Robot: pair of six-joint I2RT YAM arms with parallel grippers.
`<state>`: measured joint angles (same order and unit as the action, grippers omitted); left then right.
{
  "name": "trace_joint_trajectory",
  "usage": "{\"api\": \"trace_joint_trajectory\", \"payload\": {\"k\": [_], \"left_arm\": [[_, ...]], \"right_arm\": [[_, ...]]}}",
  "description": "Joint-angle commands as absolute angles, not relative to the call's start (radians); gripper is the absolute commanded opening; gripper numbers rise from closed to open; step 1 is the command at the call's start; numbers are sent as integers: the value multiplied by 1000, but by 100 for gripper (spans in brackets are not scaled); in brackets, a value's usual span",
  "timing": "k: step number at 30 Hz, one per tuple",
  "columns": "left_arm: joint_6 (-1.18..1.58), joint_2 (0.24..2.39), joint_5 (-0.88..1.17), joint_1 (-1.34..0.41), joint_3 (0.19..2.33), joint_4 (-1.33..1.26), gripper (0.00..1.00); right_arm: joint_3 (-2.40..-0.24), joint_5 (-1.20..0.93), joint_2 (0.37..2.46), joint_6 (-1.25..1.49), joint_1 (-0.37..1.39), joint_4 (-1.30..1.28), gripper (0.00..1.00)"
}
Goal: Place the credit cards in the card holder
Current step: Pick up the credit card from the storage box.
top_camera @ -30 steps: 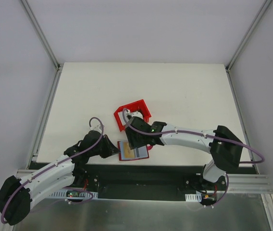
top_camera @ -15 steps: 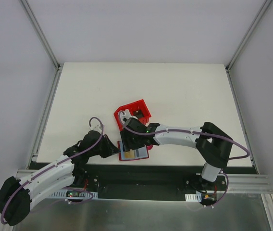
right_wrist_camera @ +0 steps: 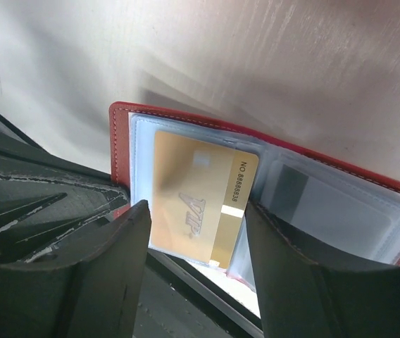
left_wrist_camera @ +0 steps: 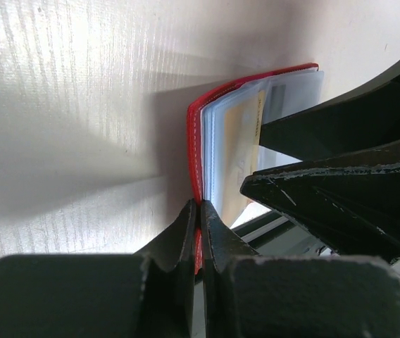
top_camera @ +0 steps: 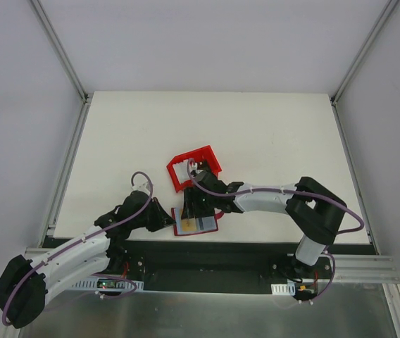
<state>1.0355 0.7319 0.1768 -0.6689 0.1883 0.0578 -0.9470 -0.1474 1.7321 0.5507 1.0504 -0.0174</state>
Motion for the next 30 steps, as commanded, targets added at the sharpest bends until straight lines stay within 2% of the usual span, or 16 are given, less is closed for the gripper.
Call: {"api": "trace_joint_trajectory", "payload": {"k": [1,9,18,25,30], "left_arm": [[1022,739,181,-680,222,45,0],[1020,741,175,-678,232,45,0],[1020,741,178,-678,235,46,0],[1011,692,178,-680,250,51,0],[994,687,193,-680,287,64,0]], "right_arm": [[-917,-205,1687,569,1057,83,57],[-927,-270,1675,561,1063,141,50],[-948,-251,1672,540,1062,68,44],[-930,-80,1550,483,1045,-83,54],[-867,69,1459,472,1022,-161,54]]}}
